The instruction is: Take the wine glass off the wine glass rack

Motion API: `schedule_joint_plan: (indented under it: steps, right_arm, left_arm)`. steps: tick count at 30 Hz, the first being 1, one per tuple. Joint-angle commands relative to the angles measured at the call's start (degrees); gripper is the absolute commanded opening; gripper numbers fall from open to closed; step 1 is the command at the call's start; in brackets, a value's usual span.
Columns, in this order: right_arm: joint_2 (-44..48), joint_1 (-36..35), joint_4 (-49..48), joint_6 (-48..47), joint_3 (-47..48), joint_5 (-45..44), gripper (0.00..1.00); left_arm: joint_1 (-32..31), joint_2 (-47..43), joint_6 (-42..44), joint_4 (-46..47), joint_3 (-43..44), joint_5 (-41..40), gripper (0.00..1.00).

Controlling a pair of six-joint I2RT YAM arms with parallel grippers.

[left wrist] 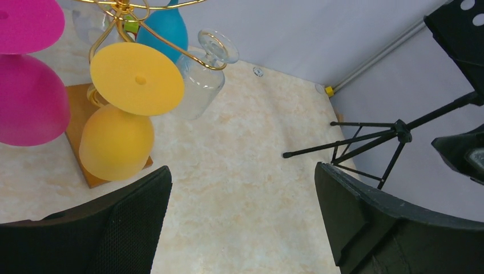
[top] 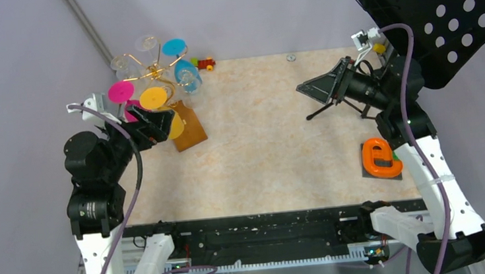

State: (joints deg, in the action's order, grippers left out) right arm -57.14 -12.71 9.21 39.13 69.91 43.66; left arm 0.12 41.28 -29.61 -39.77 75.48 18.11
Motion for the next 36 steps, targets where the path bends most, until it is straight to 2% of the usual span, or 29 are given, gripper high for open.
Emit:
schedule_joint_plan:
  steps: [1, 8, 12, 15, 16, 19, 22, 27, 32, 36]
  right_arm:
    - [0.2, -0.8, -3.7, 0.7, -0.7, -0.7, 0.55]
    - [2.3, -1.6, -11.1, 5.4, -6.6, -4.3, 0.55]
    - [3.0, -2.0, -13.0, 7.4, -8.4, -6.2, 0.55]
    - [2.7, -2.1, -13.1, 8.1, -8.3, -7.2, 0.54]
    - [2.5, -2.1, -13.0, 8.1, -8.3, -7.6, 0.54]
    - [2.1, -2.2, -13.3, 8.2, -8.6, -8.7, 0.52]
    - [1.2, -2.5, -13.4, 7.0, -8.1, -9.7, 0.5]
    - [-0.7, -2.5, -10.4, 3.4, -6.8, -10.3, 0.5]
    - [-0.7, -2.6, -11.2, 1.0, -7.2, -8.1, 0.5]
    - [0.2, -2.6, -11.2, -0.7, -7.6, -8.4, 0.51]
  left_arm:
    - [0.3, 0.7, -6.4, 5.4, -0.4, -4.5, 0.99]
    - [0.3, 2.8, -21.3, 3.7, 0.0, -15.0, 0.99]
    - [0.3, 1.6, -25.5, 2.1, -0.9, -24.6, 0.99]
    - [0.3, 1.0, -26.8, 2.5, -2.3, -27.9, 0.96]
    - [0.3, 1.0, -27.1, 2.8, -2.6, -28.2, 0.94]
    - [0.3, 1.5, -27.9, 2.7, -3.1, -29.1, 0.66]
    - [0.3, -0.3, -26.1, 6.6, -6.9, -30.0, 0.61]
    - [0.3, 0.6, -27.1, 8.7, -10.6, -29.4, 0.73]
    - [0.3, 2.9, -28.0, 14.7, -12.4, -23.6, 0.77]
    - [0.3, 4.7, -28.3, 17.0, -12.3, -22.3, 0.85]
